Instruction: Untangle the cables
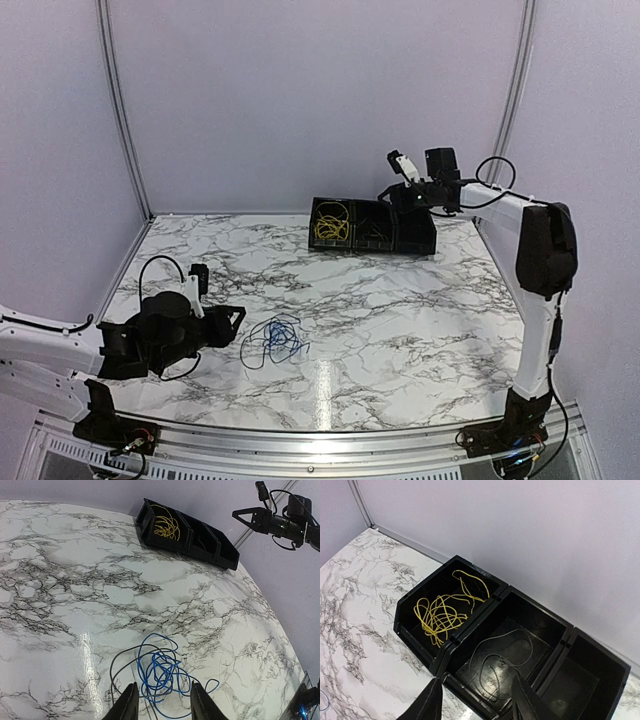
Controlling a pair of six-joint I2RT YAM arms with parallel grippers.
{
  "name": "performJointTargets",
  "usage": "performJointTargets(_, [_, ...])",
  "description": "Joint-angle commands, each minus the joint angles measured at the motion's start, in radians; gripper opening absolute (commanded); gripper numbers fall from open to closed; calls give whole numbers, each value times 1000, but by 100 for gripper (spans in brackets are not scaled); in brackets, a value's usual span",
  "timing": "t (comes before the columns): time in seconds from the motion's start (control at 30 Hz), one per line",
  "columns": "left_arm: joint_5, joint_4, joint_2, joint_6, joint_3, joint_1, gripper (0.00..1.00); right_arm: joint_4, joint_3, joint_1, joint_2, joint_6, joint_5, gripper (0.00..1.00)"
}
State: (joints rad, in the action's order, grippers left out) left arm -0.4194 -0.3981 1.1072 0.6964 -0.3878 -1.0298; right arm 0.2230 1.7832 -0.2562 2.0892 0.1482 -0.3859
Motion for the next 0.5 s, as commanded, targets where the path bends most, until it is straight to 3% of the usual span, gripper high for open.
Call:
performJointTargets(0.0, [5, 8, -20, 4, 19, -6, 38, -13, -70, -20, -82, 24, -62, 45])
performJointTargets(0.3, [73, 105, 56, 14, 4, -4, 40, 1, -300, -149, -260, 151, -274, 41])
performJointTargets(0.47, [110, 246, 164, 121, -44, -3, 33, 26, -434, -250, -348, 239, -316, 41])
